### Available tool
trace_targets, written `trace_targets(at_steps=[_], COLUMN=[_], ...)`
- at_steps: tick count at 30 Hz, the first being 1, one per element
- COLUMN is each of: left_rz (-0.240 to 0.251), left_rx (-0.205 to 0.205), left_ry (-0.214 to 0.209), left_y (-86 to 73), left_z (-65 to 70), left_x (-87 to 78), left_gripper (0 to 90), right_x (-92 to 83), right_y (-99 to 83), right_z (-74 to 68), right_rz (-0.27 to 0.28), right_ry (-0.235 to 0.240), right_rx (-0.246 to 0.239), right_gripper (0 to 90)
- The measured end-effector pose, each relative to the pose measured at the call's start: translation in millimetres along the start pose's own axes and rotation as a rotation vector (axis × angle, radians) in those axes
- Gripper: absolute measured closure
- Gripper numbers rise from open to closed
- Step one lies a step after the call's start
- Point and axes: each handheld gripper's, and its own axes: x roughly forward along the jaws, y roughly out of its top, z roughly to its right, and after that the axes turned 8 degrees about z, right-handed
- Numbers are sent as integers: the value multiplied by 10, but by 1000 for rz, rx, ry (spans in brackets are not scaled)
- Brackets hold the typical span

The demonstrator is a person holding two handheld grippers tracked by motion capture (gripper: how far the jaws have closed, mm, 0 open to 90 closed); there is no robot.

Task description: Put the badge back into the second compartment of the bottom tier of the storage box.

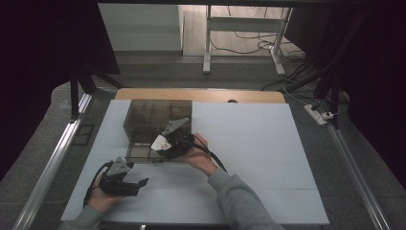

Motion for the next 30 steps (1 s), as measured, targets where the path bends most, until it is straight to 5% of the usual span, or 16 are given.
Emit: trace_targets(at_steps=[11,16,30], left_rz=[7,11,12], left_rx=[-9,-14,-18], left_ry=[1,2,6], left_y=[6,-4,-6], left_z=[-14,-26,-36], left_x=[-21,-34,-39], left_gripper=[167,168,168], right_x=[105,146,-155], right_y=[-5,0,13], right_z=[18,-8,-39], right_rz=[-10,-8,31], right_ry=[-2,-13,-21], right_rx=[-11,-27,-14], right_gripper=[320,233,250])
